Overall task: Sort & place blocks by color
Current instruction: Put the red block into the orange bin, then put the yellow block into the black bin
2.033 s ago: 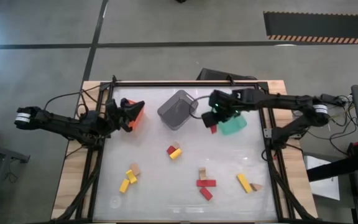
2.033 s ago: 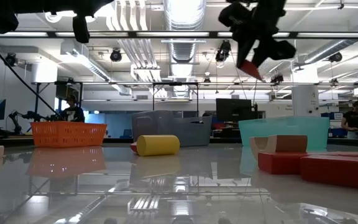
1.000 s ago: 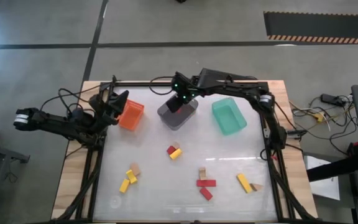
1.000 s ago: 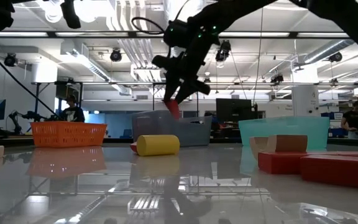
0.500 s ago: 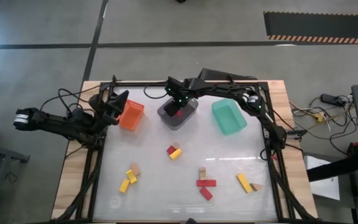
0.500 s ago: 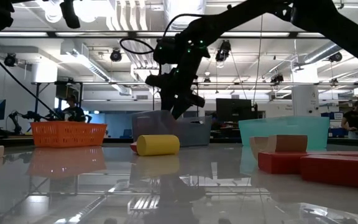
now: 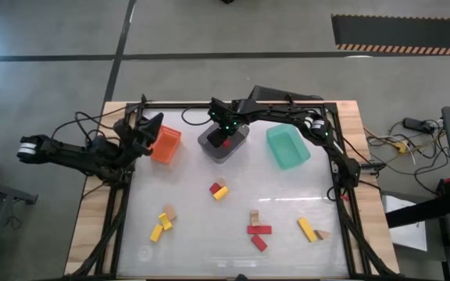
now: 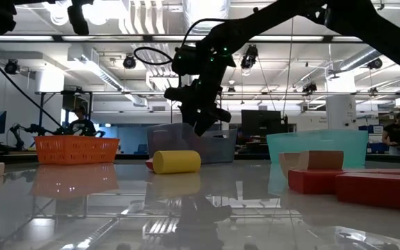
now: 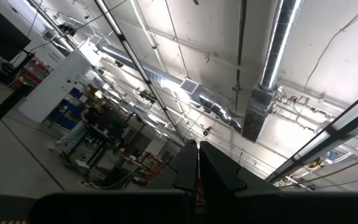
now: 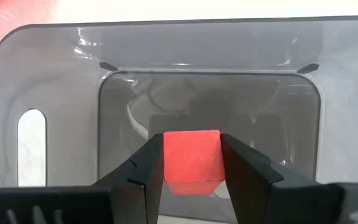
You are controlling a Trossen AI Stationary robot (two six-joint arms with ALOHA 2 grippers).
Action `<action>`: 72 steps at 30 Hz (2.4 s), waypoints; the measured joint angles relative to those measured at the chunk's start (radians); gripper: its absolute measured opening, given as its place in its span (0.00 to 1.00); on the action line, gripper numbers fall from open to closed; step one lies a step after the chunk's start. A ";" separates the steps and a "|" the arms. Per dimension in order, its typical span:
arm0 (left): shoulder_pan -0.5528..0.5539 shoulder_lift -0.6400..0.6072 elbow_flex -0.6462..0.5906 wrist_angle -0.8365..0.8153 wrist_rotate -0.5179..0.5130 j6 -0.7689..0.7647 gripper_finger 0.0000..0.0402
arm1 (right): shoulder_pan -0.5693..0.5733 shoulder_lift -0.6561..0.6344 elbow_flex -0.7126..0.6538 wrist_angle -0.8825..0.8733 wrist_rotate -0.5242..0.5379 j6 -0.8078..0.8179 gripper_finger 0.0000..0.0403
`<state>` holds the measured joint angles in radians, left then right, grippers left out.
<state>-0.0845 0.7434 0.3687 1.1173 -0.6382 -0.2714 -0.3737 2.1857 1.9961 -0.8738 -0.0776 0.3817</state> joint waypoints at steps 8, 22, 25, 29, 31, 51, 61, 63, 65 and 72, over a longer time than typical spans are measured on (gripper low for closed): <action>0.000 0.000 0.000 0.000 0.000 -0.002 0.00 | 0.003 -0.019 0.024 -0.018 -0.008 -0.023 0.31; 0.000 -0.046 0.004 0.009 -0.054 -0.002 0.00 | 0.073 -0.061 0.067 0.523 -0.057 -0.089 0.31; 0.000 -0.059 0.002 0.024 -0.079 -0.001 0.00 | 0.088 -0.018 0.063 0.690 -0.059 -0.113 0.31; 0.000 -0.071 0.003 0.027 -0.085 -0.001 0.00 | 0.101 0.051 0.060 0.885 -0.060 -0.113 0.31; 0.000 -0.076 0.003 0.027 -0.088 -0.001 0.00 | 0.107 0.082 0.060 0.973 -0.060 -0.113 0.31; 0.000 -0.098 0.002 0.027 -0.107 -0.001 0.00 | 0.114 0.272 0.060 1.170 -0.027 -0.040 0.36; 0.000 -0.098 0.001 0.026 -0.131 -0.001 0.00 | 0.114 0.272 0.060 1.158 -0.026 -0.059 0.39; 0.000 -0.098 0.000 0.027 -0.131 -0.001 0.00 | 0.114 0.272 0.060 1.150 -0.026 -0.059 0.40; 0.000 -0.098 0.000 0.026 -0.131 -0.001 0.00 | 0.114 0.272 0.060 1.146 -0.026 -0.059 0.41; 0.000 -0.098 0.000 0.027 -0.132 -0.001 0.00 | 0.114 0.269 0.060 1.137 -0.035 -0.041 0.45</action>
<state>-0.0845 0.6453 0.3687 1.1438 -0.7700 -0.2722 -0.2600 2.4545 2.0563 0.2633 -0.1130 0.3412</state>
